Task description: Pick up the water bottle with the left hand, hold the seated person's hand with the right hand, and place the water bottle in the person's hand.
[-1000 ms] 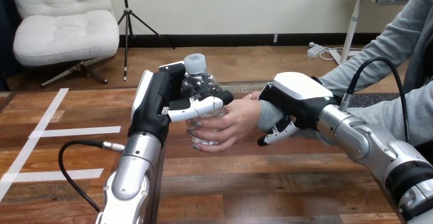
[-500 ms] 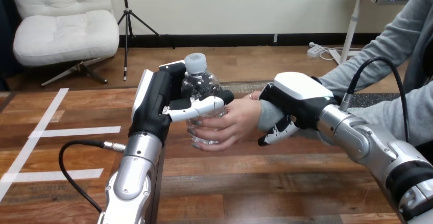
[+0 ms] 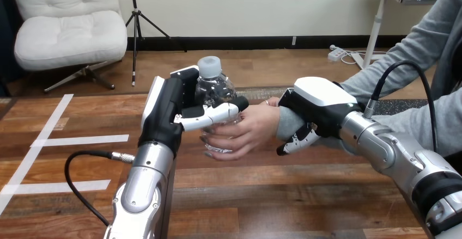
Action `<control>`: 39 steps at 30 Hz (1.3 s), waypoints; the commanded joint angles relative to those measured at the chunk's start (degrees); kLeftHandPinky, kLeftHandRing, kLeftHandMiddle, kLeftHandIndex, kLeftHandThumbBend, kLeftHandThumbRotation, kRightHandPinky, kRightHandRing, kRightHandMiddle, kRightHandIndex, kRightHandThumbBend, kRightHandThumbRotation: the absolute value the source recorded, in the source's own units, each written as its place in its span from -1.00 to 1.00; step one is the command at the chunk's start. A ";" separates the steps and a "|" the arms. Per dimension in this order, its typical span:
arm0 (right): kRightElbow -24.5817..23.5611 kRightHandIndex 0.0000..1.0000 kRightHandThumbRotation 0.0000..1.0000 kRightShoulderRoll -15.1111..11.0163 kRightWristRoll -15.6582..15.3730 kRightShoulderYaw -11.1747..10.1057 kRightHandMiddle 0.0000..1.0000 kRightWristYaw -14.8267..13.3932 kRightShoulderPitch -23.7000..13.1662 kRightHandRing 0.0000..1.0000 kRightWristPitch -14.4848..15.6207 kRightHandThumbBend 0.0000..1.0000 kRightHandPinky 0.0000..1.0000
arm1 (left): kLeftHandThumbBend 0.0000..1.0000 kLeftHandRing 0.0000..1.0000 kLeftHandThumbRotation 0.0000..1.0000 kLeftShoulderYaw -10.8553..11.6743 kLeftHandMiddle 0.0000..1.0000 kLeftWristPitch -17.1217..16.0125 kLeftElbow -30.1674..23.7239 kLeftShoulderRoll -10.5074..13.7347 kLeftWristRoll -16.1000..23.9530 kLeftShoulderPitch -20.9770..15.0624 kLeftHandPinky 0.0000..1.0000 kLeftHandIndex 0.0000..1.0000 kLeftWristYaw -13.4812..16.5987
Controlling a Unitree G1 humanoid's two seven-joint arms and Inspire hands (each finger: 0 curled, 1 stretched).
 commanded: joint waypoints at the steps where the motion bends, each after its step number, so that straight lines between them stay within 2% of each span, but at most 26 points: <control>1: -4.20 -0.48 -1.00 -0.19 1.25 -1.63 -0.49 -0.49 -5.22 -0.61 -1.15 0.39 -0.70 | 0.74 0.43 -0.41 -1.36 0.49 0.28 -1.52 0.64 0.08 -3.36 0.33 0.45 -1.31; 4: -4.26 -0.47 -1.00 -0.16 1.39 -1.73 -0.49 -0.29 -5.18 -0.61 -1.07 0.39 -0.70 | 0.87 0.56 -0.21 -1.42 0.61 -0.06 -0.86 1.33 0.37 -3.45 0.46 0.58 -2.10; 9: -4.34 -0.47 -1.00 -0.16 1.34 -1.75 -0.49 -0.29 -5.12 -0.61 -1.06 0.40 -0.71 | 0.97 0.79 0.22 -1.41 0.84 -0.93 -0.26 1.99 0.68 -3.46 0.66 0.81 -2.94; 17: -4.54 -0.47 -1.00 -0.21 1.20 -1.71 -0.49 -0.19 -5.08 -0.61 -0.95 0.40 -0.71 | 1.00 0.93 0.57 -1.52 0.98 -1.64 -0.44 2.46 0.96 -3.28 0.80 0.97 -3.16; 22: -4.44 -0.46 -1.00 -0.15 1.26 -1.75 -0.48 -0.19 -5.06 -0.61 -0.96 0.41 -0.71 | 1.00 0.96 0.66 -1.30 0.99 -0.74 -1.19 2.26 -0.26 -2.99 0.83 0.99 -3.82; 28: -4.52 -0.46 -1.00 -0.17 1.17 -1.71 -0.48 -0.24 -5.01 -0.61 -0.83 0.41 -0.71 | 1.00 0.99 0.79 -1.13 1.00 0.35 -2.26 2.20 -1.14 -2.50 0.96 1.00 -4.43; 39: -4.22 -0.45 -1.00 -0.19 0.99 -1.62 -0.47 -0.89 -4.96 -0.60 -1.21 0.41 -0.70 | 1.00 1.00 0.97 -0.83 1.00 0.98 -3.33 2.12 -2.52 -1.80 1.00 1.00 -4.82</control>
